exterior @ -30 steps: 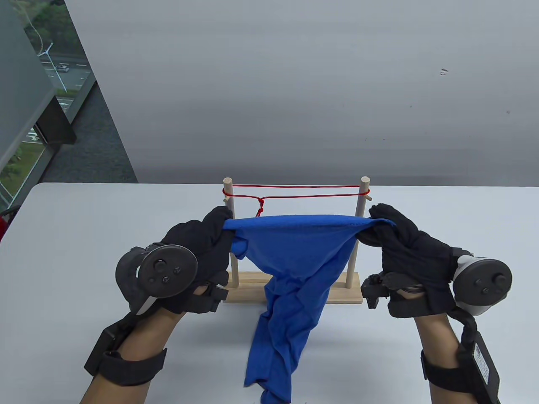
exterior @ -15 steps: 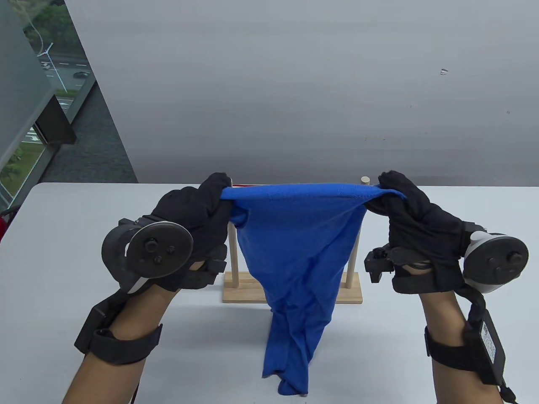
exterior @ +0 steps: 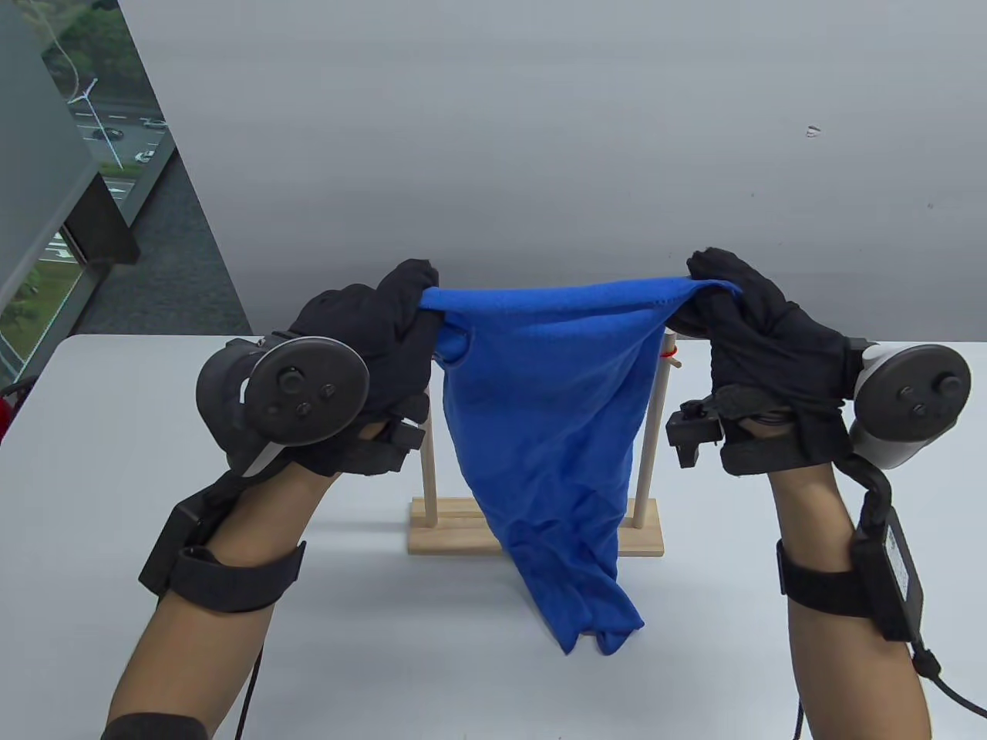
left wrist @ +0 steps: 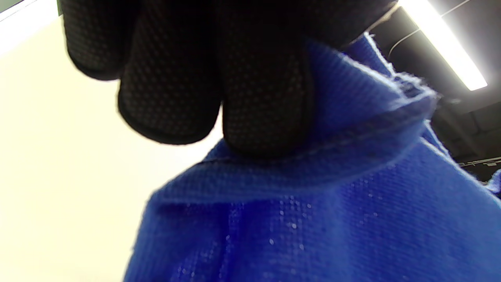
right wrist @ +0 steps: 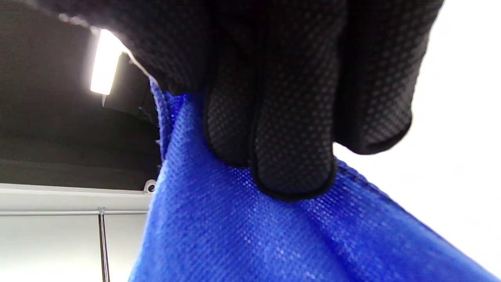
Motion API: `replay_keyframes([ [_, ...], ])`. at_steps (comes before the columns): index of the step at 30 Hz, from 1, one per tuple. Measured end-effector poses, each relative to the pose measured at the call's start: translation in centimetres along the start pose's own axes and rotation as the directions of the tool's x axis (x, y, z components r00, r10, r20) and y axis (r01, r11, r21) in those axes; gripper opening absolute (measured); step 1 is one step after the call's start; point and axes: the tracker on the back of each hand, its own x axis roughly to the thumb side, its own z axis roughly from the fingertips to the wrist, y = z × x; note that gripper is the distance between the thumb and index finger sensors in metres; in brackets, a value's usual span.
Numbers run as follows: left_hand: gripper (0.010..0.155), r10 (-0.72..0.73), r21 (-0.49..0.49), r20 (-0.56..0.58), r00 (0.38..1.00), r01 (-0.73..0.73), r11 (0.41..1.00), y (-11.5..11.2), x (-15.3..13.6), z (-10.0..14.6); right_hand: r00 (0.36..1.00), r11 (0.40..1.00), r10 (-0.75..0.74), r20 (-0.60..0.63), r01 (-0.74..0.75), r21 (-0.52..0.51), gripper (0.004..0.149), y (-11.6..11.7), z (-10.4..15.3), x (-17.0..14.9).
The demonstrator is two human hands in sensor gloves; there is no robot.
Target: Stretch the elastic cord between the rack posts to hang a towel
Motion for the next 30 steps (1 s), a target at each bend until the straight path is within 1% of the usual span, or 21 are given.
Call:
replay_keyframes([
  [5,0.043,0.002,0.0,-0.024,1.0,-0.002,1.0,-0.3,-1.1,-1.2,0.999,0.999,-0.024,-0.042,0.025,0.027,0.044,0.0,-1.2,-1.3],
  [8,0.042,0.021,-0.019,-0.041,0.999,-0.022,1.0,-0.7,-1.9,-2.0,0.995,0.998,-0.051,-0.08,0.054,0.039,0.044,0.0,-1.9,-2.3],
  [11,0.043,0.061,-0.087,-0.053,0.997,-0.065,0.994,-1.7,-2.6,-3.0,0.992,0.997,-0.063,-0.113,0.068,0.044,0.044,0.2,-2.5,-3.3],
  [17,0.043,0.047,-0.123,-0.079,0.996,-0.057,0.991,-3.2,-4.0,-4.4,0.986,0.995,-0.064,-0.151,0.074,0.061,0.044,0.4,-3.8,-5.0],
  [26,0.043,0.066,-0.18,-0.107,0.992,-0.084,0.98,-5.1,-6.8,-5.1,0.971,0.988,-0.025,-0.236,0.06,0.141,0.044,1.2,-5.0,-8.1],
  [30,0.043,0.061,-0.226,-0.112,0.992,-0.085,0.97,-6.2,-8.2,-5.1,0.962,0.982,0.016,-0.273,0.036,0.184,0.044,1.3,-5.0,-9.7],
])
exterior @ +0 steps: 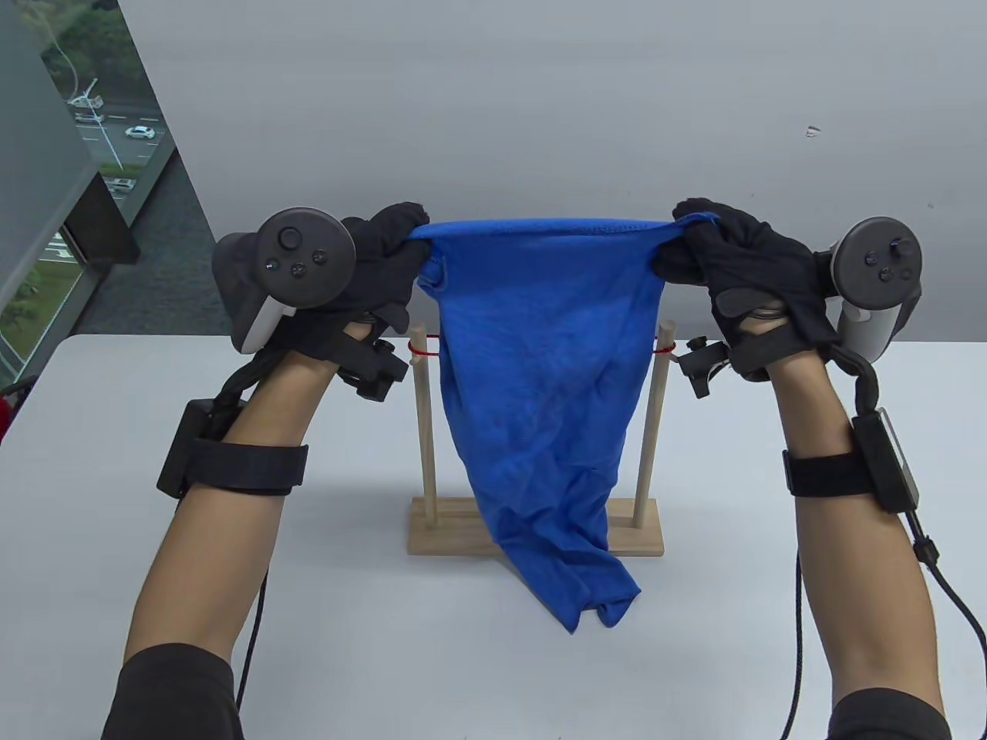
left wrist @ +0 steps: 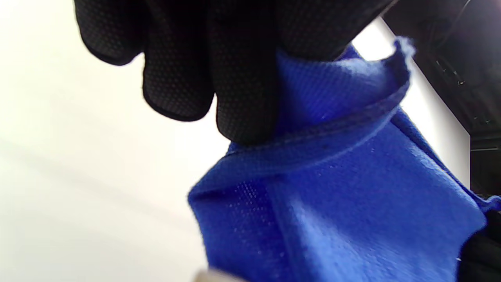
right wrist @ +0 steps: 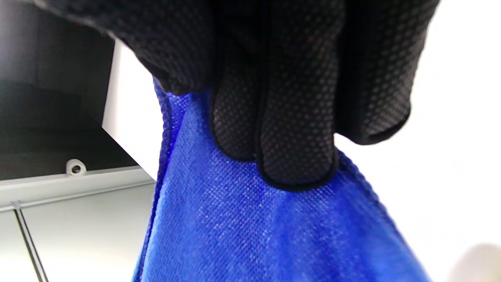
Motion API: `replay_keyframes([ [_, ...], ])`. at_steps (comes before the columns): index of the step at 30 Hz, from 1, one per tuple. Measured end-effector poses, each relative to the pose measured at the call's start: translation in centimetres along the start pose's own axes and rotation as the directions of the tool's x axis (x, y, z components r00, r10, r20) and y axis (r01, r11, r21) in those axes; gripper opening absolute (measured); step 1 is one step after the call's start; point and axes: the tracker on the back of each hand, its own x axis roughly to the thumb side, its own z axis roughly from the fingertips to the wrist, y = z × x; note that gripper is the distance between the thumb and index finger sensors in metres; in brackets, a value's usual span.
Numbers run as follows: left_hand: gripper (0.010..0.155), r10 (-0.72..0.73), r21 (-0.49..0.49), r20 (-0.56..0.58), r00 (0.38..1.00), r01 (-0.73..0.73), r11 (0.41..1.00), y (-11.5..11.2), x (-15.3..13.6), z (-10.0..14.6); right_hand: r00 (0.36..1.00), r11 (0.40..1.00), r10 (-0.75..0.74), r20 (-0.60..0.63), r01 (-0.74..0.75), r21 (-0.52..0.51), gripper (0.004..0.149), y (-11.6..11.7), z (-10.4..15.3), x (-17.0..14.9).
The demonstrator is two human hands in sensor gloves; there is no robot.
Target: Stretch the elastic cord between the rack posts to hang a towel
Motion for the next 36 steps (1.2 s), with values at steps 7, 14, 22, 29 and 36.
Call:
replay_keyframes([
  [7,0.042,-0.017,-0.125,-0.029,0.999,0.013,0.992,-2.4,-2.2,-0.1,0.967,0.964,0.244,-0.072,-0.234,0.126,0.043,0.4,-0.2,-2.3],
  [14,0.042,-0.019,-0.251,-0.066,0.998,0.002,0.968,-5.7,-5.2,1.2,0.939,0.899,0.324,-0.111,-0.269,0.345,0.042,1.8,0.9,-6.3],
  [22,0.042,0.037,-0.367,-0.15,0.988,-0.09,0.926,-8.9,-8.0,3.2,0.943,0.89,0.29,-0.166,-0.202,0.408,0.042,3.0,2.8,-10.0],
  [29,0.041,0.062,-0.423,-0.192,0.98,-0.139,0.895,-11.3,-9.7,5.6,0.939,0.892,0.28,-0.199,-0.177,0.416,0.042,3.8,5.4,-12.2],
  [36,0.041,0.144,-0.419,-0.256,0.956,-0.244,0.875,-13.6,-11.1,7.8,0.924,0.889,0.273,-0.267,-0.136,0.438,0.042,4.1,7.5,-14.4],
])
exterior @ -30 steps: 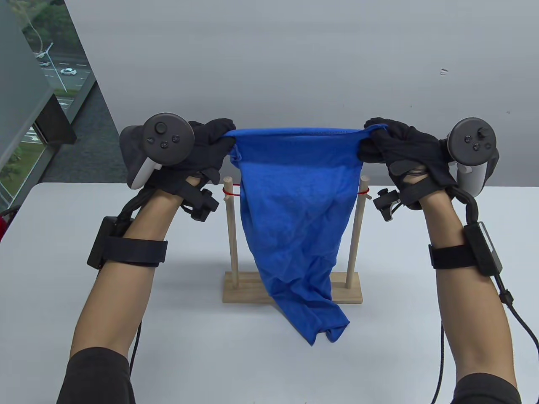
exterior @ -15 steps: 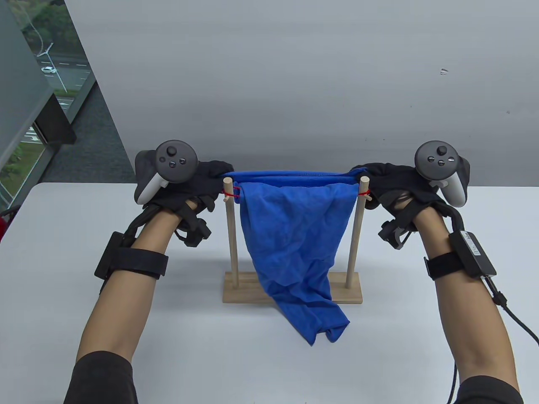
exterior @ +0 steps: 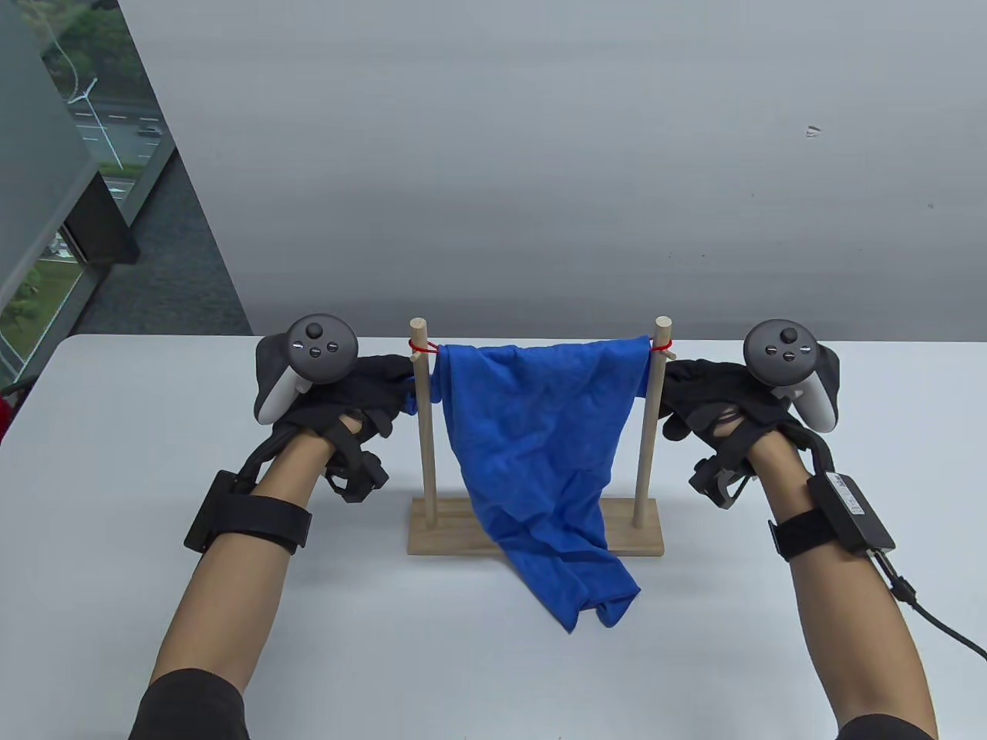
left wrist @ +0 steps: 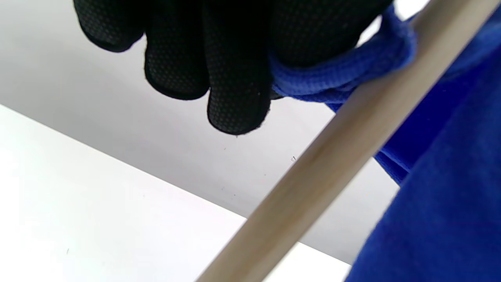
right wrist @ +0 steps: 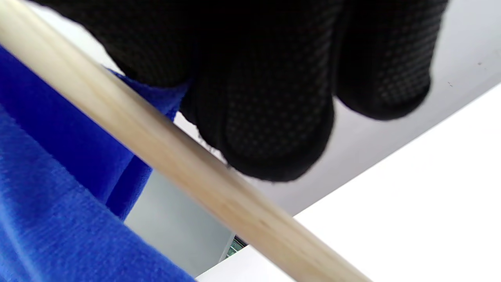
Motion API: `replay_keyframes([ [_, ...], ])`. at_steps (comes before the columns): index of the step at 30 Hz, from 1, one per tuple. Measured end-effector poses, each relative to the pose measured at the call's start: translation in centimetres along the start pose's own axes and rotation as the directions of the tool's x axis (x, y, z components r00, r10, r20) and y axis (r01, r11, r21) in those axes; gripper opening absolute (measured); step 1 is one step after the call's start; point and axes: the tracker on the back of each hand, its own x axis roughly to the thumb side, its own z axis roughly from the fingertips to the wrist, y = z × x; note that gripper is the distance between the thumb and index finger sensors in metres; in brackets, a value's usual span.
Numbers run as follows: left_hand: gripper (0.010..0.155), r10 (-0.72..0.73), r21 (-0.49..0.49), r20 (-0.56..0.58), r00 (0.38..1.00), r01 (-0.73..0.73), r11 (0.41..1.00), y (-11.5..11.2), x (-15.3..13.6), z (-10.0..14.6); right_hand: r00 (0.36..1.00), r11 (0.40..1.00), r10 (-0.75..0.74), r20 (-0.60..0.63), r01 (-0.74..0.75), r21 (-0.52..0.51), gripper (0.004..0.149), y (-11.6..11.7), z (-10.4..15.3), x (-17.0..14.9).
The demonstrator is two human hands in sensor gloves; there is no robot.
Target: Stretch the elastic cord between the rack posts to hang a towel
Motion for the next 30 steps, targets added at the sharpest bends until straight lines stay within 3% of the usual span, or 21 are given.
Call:
replay_keyframes([
  [13,0.041,0.083,-0.068,-0.076,0.994,-0.088,0.994,-3.2,-2.9,0.5,0.998,0.999,0.025,-0.063,-0.023,0.037,0.041,2.3,0.8,-2.7],
  [30,0.041,0.108,-0.083,-0.13,0.986,-0.12,0.989,-6.9,-5.5,0.7,0.988,0.998,0.039,-0.148,-0.03,0.06,0.041,4.5,1.0,-6.5],
])
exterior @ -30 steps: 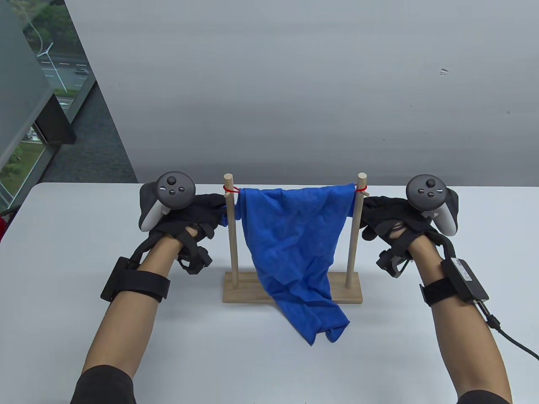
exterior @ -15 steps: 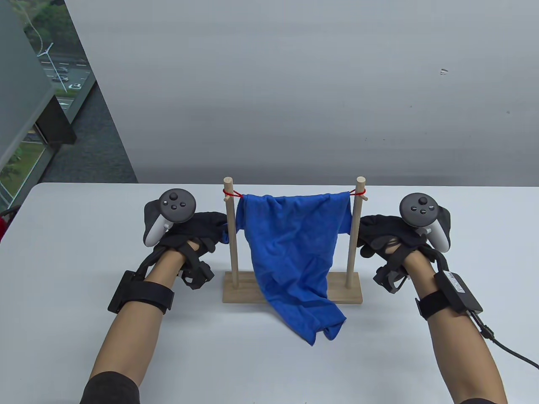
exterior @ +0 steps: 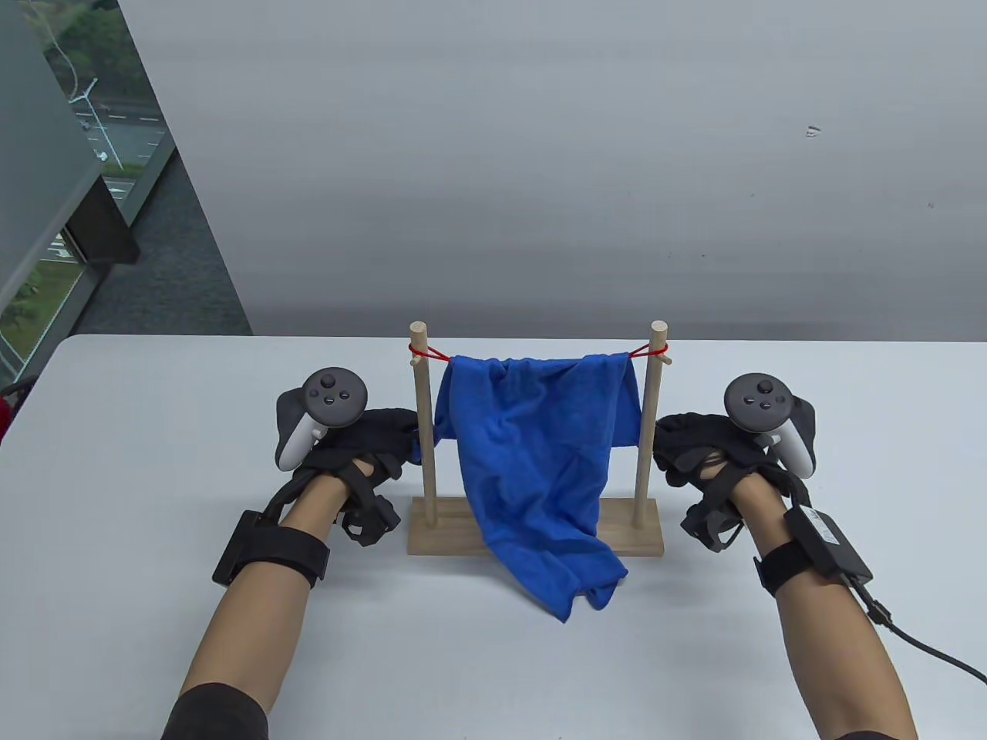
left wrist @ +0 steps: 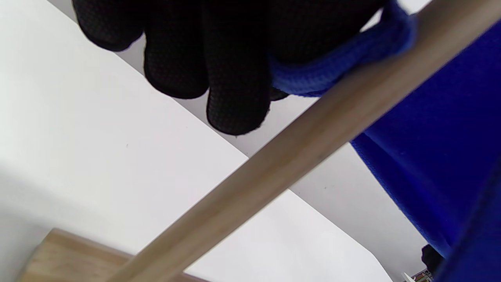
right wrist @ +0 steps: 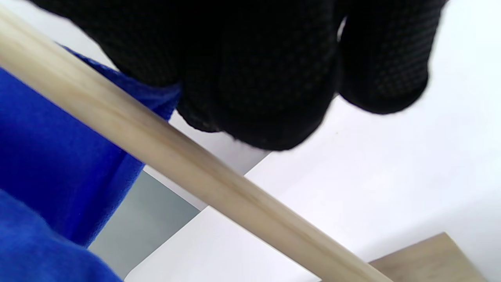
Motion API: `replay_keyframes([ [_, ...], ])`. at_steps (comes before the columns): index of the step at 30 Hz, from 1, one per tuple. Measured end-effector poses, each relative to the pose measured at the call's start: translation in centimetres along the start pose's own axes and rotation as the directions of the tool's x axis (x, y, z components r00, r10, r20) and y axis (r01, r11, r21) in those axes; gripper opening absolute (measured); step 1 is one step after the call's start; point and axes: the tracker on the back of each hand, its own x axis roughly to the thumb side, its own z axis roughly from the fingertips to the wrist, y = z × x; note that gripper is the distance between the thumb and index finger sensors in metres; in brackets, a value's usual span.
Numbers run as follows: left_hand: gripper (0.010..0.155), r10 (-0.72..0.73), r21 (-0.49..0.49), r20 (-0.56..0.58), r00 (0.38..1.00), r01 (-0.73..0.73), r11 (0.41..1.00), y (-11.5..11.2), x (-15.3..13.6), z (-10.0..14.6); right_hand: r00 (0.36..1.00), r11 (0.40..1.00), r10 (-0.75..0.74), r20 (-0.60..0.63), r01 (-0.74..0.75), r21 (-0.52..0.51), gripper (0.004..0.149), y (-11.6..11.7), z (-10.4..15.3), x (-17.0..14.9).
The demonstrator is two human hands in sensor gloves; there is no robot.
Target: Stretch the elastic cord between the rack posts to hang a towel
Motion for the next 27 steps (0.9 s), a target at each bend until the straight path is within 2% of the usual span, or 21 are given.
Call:
replay_keyframes([
  [19,0.041,0.016,-0.041,-0.103,0.995,-0.02,0.999,-4.0,-3.8,-0.9,0.987,0.997,-0.027,-0.156,0.038,0.064,0.041,3.6,-1.6,-4.8],
  [27,0.041,-0.002,-0.09,-0.145,0.989,-0.011,0.996,-5.4,-5.0,-1.7,0.978,0.995,-0.027,-0.207,0.046,0.084,0.041,4.8,-1.7,-6.6],
])
